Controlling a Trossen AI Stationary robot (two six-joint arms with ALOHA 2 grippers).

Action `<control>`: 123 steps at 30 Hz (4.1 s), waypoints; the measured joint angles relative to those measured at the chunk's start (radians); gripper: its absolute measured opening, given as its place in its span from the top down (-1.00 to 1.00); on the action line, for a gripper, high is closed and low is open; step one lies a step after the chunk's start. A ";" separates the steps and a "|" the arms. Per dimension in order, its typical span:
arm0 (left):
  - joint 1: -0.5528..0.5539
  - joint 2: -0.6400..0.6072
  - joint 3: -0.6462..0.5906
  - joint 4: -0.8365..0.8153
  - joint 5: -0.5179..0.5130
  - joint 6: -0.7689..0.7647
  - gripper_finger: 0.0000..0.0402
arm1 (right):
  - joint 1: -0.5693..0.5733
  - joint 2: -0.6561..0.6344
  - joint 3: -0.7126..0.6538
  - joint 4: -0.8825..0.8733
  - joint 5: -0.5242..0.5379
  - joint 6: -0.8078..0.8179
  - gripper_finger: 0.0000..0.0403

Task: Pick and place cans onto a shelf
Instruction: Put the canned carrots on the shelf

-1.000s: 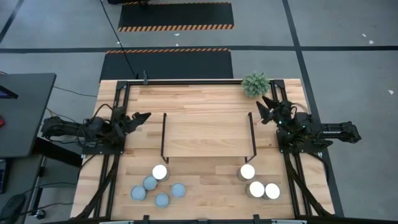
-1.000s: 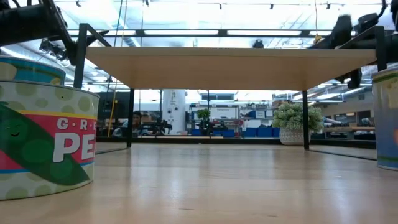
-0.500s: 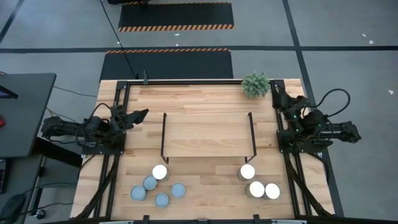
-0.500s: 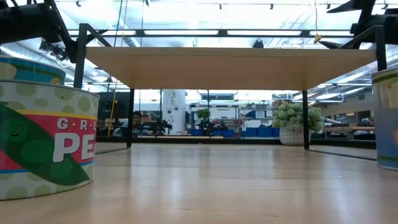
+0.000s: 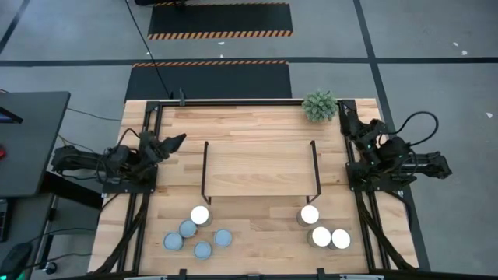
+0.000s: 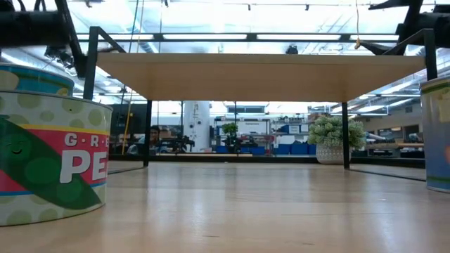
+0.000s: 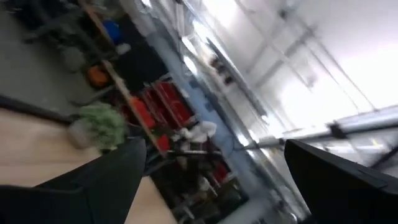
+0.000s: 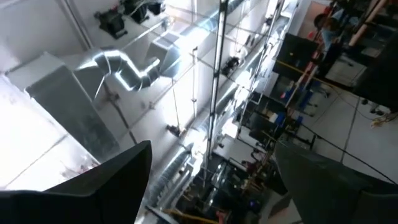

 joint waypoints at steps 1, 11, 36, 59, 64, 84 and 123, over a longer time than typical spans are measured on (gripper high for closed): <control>0.000 -0.001 0.030 -0.021 0.018 0.006 -0.94 | 0.000 0.000 0.016 -0.036 -0.004 0.000 -0.73; -0.004 0.090 0.507 -0.896 0.293 -0.088 -0.94 | 0.000 0.034 0.258 -0.541 -0.010 0.003 -0.73; -0.536 1.010 1.088 -1.441 0.679 -0.469 -0.94 | 0.000 0.246 0.453 -0.763 -0.190 -0.128 -0.73; -0.597 1.421 1.080 -1.536 0.419 -0.372 -0.96 | 0.000 0.264 0.453 -0.756 -0.292 -0.150 -0.73; -0.610 1.421 1.080 -1.529 0.310 -0.394 -0.96 | 0.000 0.264 0.453 -0.756 -0.293 -0.147 -0.73; -0.577 1.493 1.080 -1.468 0.232 -0.335 -0.92 | 0.000 0.264 0.453 -0.733 -0.294 -0.149 -0.73; -0.067 1.338 1.575 -1.579 0.387 -0.131 -0.60 | 0.000 0.264 0.453 -0.718 -0.293 -0.157 -0.73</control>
